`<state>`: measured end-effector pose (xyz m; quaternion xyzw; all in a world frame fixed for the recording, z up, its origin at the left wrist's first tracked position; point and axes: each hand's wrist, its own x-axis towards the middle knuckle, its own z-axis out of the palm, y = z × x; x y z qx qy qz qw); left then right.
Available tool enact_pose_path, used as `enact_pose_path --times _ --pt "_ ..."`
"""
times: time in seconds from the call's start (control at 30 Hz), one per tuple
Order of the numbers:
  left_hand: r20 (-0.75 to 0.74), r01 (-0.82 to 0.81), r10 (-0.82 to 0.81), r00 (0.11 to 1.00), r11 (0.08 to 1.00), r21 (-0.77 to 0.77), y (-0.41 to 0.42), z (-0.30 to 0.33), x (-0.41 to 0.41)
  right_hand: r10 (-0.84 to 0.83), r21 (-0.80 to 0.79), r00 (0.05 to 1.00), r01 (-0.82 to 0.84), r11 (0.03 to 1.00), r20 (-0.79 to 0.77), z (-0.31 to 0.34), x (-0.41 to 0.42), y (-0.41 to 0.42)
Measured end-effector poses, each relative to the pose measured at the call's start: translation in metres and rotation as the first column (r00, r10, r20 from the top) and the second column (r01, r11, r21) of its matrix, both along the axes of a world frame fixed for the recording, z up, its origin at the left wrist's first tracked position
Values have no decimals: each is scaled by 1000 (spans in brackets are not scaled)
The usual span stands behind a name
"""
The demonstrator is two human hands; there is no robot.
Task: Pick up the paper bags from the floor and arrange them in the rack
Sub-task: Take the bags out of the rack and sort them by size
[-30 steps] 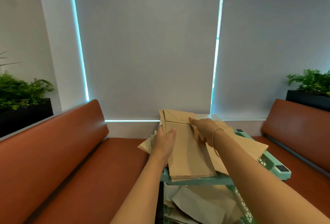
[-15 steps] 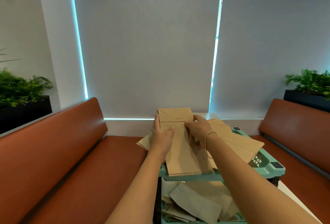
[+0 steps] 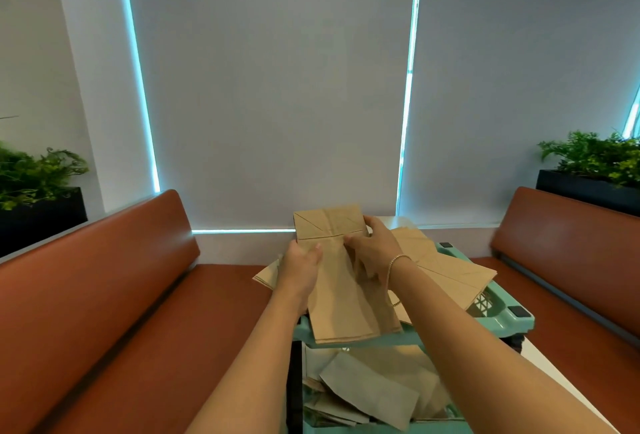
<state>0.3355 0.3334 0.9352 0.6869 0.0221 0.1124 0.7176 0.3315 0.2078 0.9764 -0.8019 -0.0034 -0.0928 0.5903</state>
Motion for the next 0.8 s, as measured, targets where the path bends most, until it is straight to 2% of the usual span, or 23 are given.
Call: enact_pose_path --times 0.1,0.2,0.3,0.43,0.6,0.8 --pt "19 -1 1 1000 999 33 0 0 0 33 -139 999 -38 990 -42 3 -3 -13" --pt "31 -13 10 999 996 92 -1 -1 1 -135 -371 991 120 921 -15 5 3 -43" --pt "35 -26 22 999 994 110 -1 -3 3 -354 -562 933 258 786 -66 2 9 -83" --pt "34 -17 13 999 994 106 -1 -4 3 -571 -791 810 259 554 -135 -1 -4 -113" --pt "37 -7 4 999 997 73 -1 -5 5 -656 -880 743 216 423 -133 -12 -11 -126" --pt "35 0 -2 999 998 68 -1 -4 2 -648 -900 759 325 291 65 -14 -14 -125"
